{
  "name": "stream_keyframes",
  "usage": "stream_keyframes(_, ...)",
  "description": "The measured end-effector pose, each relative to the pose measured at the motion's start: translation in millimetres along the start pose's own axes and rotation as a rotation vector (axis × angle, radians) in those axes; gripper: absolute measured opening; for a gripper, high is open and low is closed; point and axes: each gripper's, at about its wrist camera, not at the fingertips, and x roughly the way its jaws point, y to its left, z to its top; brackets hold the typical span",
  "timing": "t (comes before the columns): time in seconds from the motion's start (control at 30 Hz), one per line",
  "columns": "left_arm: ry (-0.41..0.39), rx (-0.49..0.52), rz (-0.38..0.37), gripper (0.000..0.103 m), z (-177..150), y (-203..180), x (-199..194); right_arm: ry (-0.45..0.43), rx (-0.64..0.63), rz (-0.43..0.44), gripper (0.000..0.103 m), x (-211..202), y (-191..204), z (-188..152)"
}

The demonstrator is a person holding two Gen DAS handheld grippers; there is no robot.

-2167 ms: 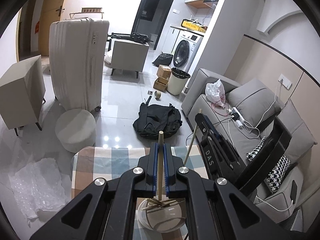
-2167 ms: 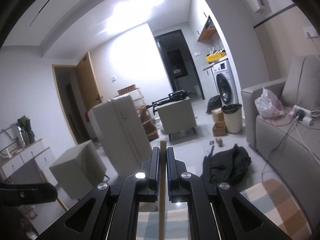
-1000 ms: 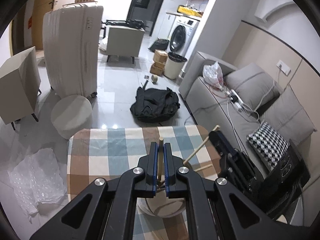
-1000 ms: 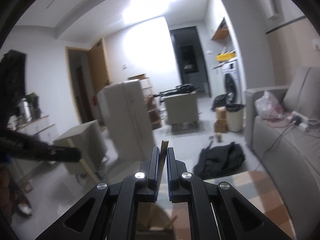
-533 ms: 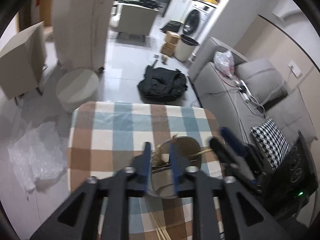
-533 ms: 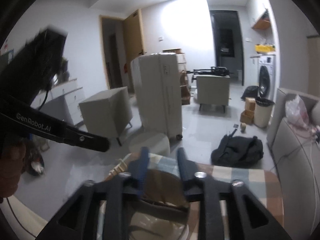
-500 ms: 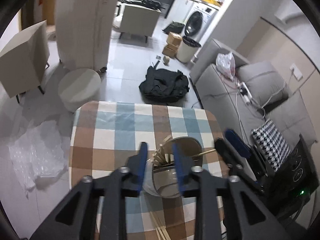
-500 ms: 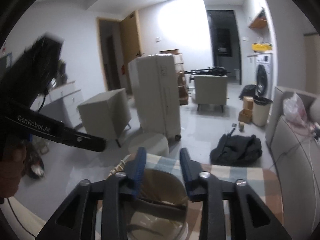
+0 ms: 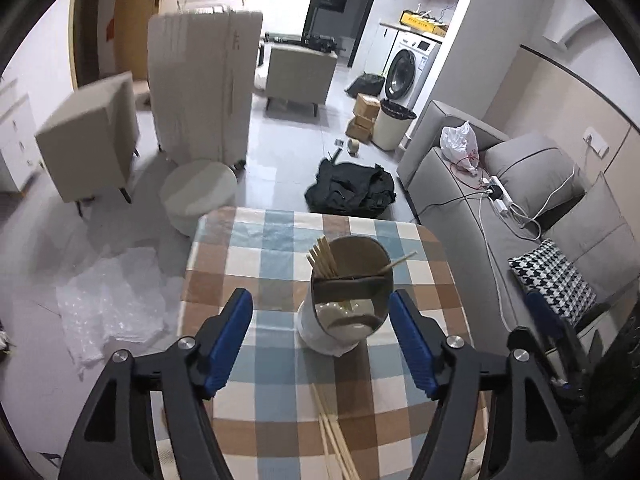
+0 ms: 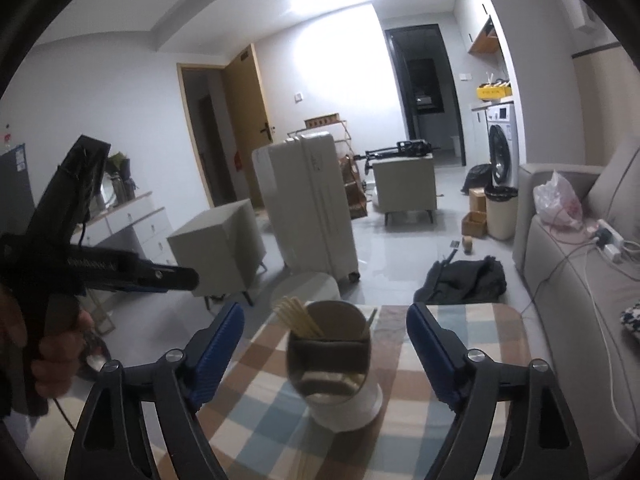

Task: Organize utensils
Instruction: 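Open the left tool and pull both open tools back from the holder, then move both open tools down to the loose chopsticks beside the holder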

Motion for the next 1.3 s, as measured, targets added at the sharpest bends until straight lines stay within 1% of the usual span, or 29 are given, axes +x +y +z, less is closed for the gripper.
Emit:
stream_keyframes(0.13,-0.066,0.034,0.045,0.079,-17,-14,-26,-0.022,0.0,-0.006,0.094,-28,11,2)
stream_keyframes(0.3,-0.144,0.069,0.093,0.086,-39,-26,-53,-0.05,0.005,-0.019,0.103,-62,24,1)
stream_keyframes(0.37,-0.169,0.079,0.112,0.09,-49,-28,-60,-0.051,0.004,-0.025,0.103,-72,25,-2)
stream_keyframes(0.5,-0.215,0.079,0.131,0.095,-65,-27,-71,-0.025,0.001,-0.036,0.103,-85,32,-14)
stream_keyframes(0.6,-0.22,0.069,0.123,0.096,-75,-24,-71,0.0,-0.004,-0.061,0.103,-92,34,-24)
stream_keyframes(0.7,-0.207,0.056,0.116,0.096,-83,-17,-62,0.033,0.007,-0.07,0.103,-92,32,-35)
stream_keyframes(0.8,-0.175,0.024,0.104,0.096,-92,-7,-43,0.091,0.014,-0.082,0.103,-86,31,-48)
stream_keyframes(0.9,-0.186,0.022,0.12,0.096,-100,-1,-27,0.147,-0.001,-0.084,0.103,-71,31,-62)
stream_keyframes(0.93,-0.179,0.019,0.127,0.096,-102,2,-18,0.164,-0.012,-0.09,0.103,-68,33,-68)
stream_keyframes(1.0,-0.148,-0.003,0.136,0.096,-103,10,1,0.21,-0.034,-0.093,0.103,-56,34,-79)
stream_keyframes(1.1,-0.109,-0.044,0.136,0.096,-112,25,17,0.298,-0.055,-0.082,0.102,-30,32,-96)
stream_keyframes(1.13,-0.08,-0.062,0.145,0.096,-117,31,25,0.335,-0.052,-0.076,0.101,-20,31,-102)
stream_keyframes(1.2,-0.033,-0.091,0.162,0.096,-116,39,39,0.416,-0.049,-0.069,0.093,0,29,-112)
stream_keyframes(1.23,-0.021,-0.096,0.16,0.096,-117,39,42,0.452,-0.048,-0.061,0.087,10,29,-118)
stream_keyframes(1.3,0.008,-0.102,0.165,0.096,-116,43,51,0.535,-0.036,-0.053,0.083,34,25,-130)
